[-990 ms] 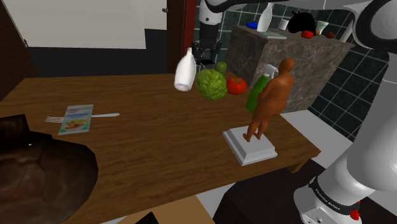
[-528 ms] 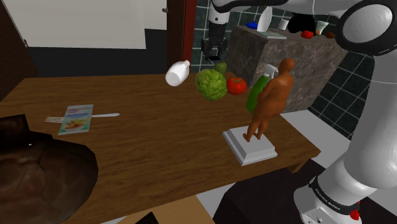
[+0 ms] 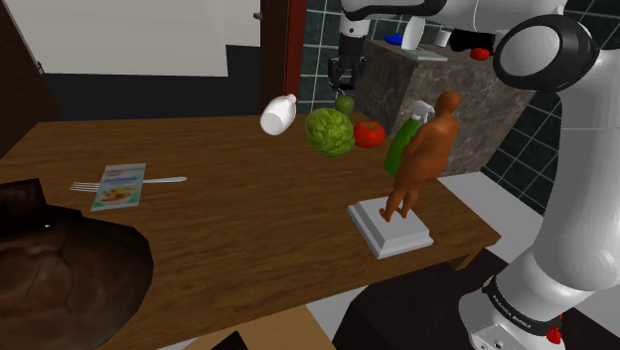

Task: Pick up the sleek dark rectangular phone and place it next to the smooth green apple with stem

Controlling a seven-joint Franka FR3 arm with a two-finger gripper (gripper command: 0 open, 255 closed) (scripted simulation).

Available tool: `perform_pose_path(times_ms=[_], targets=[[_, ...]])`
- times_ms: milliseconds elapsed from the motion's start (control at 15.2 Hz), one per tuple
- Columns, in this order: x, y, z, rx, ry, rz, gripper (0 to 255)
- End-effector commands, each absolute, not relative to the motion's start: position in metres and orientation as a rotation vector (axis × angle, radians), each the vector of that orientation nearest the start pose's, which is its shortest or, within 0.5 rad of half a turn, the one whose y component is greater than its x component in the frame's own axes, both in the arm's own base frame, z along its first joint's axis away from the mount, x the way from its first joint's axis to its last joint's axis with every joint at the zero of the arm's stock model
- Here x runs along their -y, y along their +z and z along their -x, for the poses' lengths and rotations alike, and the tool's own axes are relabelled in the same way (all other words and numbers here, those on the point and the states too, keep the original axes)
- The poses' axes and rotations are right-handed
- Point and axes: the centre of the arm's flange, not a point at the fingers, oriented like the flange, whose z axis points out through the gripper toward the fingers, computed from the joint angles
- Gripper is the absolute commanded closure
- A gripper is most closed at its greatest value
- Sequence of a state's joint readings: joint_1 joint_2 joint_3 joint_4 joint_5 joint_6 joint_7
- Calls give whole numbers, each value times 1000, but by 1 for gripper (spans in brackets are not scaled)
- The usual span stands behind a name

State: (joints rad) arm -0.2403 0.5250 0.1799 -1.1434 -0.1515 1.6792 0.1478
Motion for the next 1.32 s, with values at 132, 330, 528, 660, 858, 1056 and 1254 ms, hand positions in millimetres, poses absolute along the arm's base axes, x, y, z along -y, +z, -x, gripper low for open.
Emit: perform_pose_path(times_ms=[132,330,528,660,858,1056,1254], targets=[[92,488,-703,-347,-33,3183,255],[92,473,-703,-347,-33,3183,255],[92,457,-703,-347,-33,3183,255],[92,446,-703,-347,-33,3183,255],[92,430,-703,-347,-33,3183,255],[92,415,-703,-347,-33,3183,255],[92,399,-703,-347,-33,3183,255]])
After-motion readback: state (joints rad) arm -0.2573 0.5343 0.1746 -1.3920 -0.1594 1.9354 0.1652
